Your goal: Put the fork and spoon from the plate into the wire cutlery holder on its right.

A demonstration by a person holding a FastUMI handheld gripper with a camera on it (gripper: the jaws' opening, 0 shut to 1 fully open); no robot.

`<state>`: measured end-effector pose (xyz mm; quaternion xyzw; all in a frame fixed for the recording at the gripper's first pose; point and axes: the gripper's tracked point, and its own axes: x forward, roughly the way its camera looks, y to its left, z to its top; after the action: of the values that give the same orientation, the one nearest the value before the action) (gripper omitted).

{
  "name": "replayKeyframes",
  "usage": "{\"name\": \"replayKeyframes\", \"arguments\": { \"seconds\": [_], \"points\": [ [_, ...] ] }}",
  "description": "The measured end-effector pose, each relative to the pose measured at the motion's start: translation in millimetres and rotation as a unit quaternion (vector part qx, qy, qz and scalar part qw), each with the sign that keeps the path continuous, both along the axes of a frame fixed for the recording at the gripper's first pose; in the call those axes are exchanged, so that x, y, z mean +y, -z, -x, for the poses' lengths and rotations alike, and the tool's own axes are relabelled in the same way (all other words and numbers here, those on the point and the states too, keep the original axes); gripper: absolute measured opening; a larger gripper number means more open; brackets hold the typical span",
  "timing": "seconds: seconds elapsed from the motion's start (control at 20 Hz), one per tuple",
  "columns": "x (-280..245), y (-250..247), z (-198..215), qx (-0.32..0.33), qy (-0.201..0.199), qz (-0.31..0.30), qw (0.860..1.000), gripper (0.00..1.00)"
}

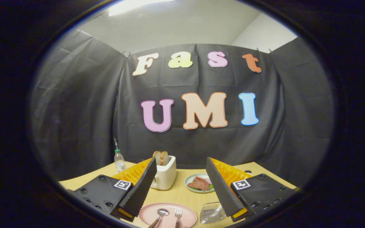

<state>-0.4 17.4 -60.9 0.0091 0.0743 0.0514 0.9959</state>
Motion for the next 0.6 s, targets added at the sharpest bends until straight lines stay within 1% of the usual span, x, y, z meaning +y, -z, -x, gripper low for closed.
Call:
{"name": "replayKeyframes", "arguments": {
  "seconds": [0.25,0.4,0.6],
  "points": [
    [8.9,53.8,5.8,0.073,-0.027,0.022,0.997,0.99],
    [11.7,85.4,10.2,0.115,-0.043,0.042,0.991,1.00],
    [10.1,127.6,18.6,0.175,-0.055,0.053,0.982,1.00]
  ]
}}
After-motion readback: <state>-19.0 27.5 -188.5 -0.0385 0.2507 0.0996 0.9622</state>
